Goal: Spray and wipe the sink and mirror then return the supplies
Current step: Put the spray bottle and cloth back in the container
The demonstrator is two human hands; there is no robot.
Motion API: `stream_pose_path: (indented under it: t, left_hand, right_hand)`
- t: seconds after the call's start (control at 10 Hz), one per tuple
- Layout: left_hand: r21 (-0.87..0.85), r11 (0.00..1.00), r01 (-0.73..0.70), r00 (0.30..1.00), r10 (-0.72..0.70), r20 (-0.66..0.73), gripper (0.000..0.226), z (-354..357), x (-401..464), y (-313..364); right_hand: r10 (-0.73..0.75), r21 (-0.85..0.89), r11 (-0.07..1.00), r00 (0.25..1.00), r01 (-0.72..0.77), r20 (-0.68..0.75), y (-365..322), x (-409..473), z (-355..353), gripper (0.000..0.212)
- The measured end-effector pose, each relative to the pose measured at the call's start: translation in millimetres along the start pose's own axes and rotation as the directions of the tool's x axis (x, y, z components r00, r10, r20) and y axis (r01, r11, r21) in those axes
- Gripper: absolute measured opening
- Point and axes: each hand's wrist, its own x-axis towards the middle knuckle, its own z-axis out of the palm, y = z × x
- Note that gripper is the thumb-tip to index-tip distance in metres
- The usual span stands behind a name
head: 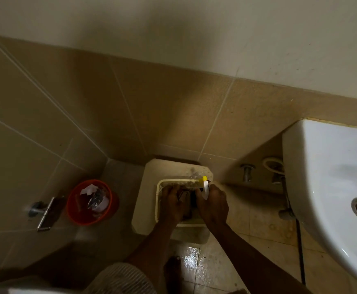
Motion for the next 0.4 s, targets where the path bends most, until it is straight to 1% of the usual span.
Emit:
stream_pose_path:
  t: [0.1,0.2,0.3,0.4]
  left_hand:
    - [0.215,0.968,-0.126,0.991,0.134,-0.024,0.046,-25.9,-2.4,22.0]
    - [0.359,0.91,-0.206,0.963,0.253,-0.089,0.051,-51.9,-5.2,45.3]
    - [0.448,0.861,-0.241,0.918,0.352,-0.183,0.057,-99.3,-3.7,97.6]
    - [0.488,0.824,-0.287,0.845,0.458,-0.275,0.061,-136.0,-7.7,138.6]
  right_hand:
    - [-0.071,-0.094,0.993,0.997,0.07,-0.009,-22.1,-3.0,-25.2,0.058]
    - [-0.204,-0.066,0.977,0.978,0.201,-0.045,-45.7,-8.3,-51.1,0.065]
    - [-0.419,-0.094,0.908,0.899,0.409,-0.127,-100.9,-3.9,-98.6,0.058]
    - [-0.545,-0.099,0.838,0.813,0.537,-0.207,-148.7,-1.1,-135.4,0.059]
